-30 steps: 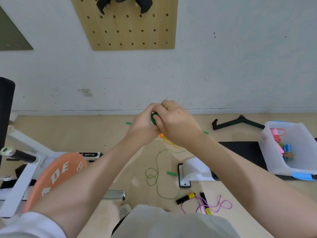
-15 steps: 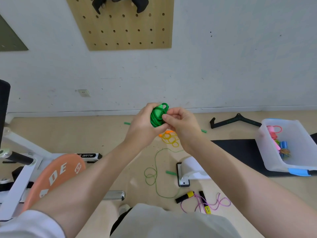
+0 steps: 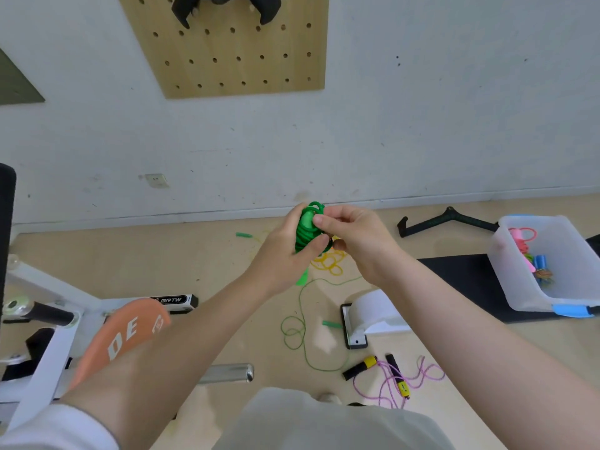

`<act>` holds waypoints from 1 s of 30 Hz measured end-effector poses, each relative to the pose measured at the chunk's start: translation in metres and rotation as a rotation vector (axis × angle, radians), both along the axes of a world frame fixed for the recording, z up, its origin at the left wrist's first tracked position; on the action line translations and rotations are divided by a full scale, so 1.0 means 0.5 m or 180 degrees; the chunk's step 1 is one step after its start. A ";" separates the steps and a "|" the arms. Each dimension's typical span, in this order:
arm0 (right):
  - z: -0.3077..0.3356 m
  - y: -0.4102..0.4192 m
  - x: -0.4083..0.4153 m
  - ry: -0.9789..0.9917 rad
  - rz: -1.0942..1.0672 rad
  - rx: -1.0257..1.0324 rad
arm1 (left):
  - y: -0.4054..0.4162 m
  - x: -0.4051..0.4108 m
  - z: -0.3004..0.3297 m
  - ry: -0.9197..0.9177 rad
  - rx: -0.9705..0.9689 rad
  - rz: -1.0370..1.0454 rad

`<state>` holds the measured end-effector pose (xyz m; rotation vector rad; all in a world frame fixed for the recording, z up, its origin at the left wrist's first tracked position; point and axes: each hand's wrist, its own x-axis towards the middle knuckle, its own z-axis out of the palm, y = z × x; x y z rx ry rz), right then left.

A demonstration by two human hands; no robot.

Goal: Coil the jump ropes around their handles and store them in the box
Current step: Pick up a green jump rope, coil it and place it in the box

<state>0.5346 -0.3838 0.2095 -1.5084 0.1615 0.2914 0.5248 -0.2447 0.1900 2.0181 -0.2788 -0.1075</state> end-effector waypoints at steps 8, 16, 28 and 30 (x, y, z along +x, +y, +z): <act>0.005 0.056 -0.003 -0.0229 0.0134 -0.0026 | 0.032 -0.011 0.003 0.0396 -0.0974 0.0449; -0.009 0.129 0.003 -0.0351 0.0037 -0.0385 | 0.105 -0.027 -0.033 -0.0072 -0.0418 0.0485; -0.021 0.158 0.012 -0.0192 -0.0650 -0.1093 | 0.110 -0.026 -0.060 -0.1078 0.0698 0.0370; -0.026 0.149 0.009 0.0153 -0.0751 -0.0441 | 0.108 -0.026 -0.066 -0.1213 0.0709 0.0317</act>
